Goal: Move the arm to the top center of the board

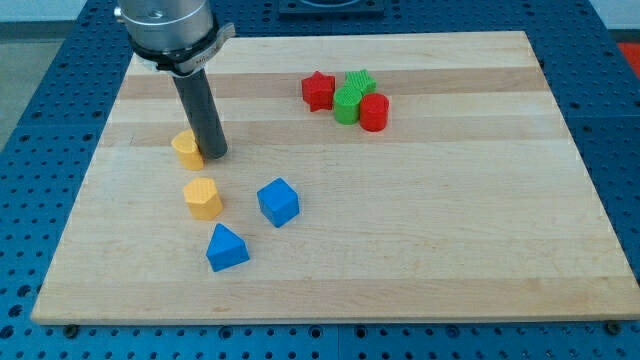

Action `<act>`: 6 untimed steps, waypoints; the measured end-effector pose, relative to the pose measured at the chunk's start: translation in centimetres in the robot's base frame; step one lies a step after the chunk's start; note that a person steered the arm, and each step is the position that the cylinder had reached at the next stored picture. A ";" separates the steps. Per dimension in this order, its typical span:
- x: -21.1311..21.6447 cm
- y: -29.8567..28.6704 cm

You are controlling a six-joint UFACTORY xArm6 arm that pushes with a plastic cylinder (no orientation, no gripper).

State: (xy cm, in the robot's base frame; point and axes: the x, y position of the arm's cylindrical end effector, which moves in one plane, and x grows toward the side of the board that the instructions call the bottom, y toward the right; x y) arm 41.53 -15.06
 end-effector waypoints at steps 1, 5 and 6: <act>0.0 0.5; -18.4 9.2; -17.9 14.1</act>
